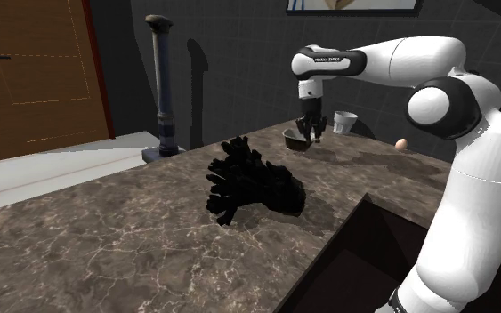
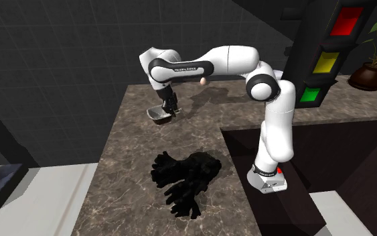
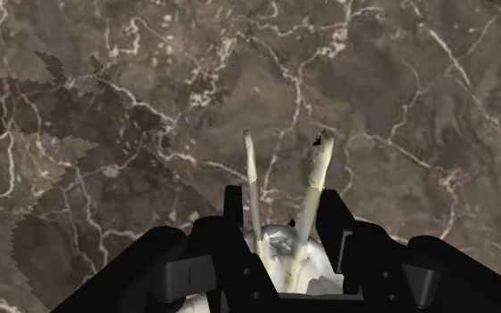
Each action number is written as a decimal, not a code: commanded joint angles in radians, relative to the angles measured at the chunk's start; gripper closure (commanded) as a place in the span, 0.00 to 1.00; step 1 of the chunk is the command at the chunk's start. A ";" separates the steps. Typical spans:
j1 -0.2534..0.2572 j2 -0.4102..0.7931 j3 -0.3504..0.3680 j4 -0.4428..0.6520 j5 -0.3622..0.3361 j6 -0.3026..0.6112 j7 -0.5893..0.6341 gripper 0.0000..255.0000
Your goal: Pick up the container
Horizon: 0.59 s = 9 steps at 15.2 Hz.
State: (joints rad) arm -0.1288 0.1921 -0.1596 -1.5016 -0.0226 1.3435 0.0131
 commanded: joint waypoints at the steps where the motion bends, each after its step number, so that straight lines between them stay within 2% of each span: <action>1: -0.001 0.006 -0.001 0.037 0.000 -0.031 -0.003 1.00; 9: -0.006 0.036 -0.003 0.187 0.003 -0.151 -0.011 1.00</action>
State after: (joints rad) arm -0.1335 0.2202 -0.1619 -1.3378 -0.0209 1.2079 0.0033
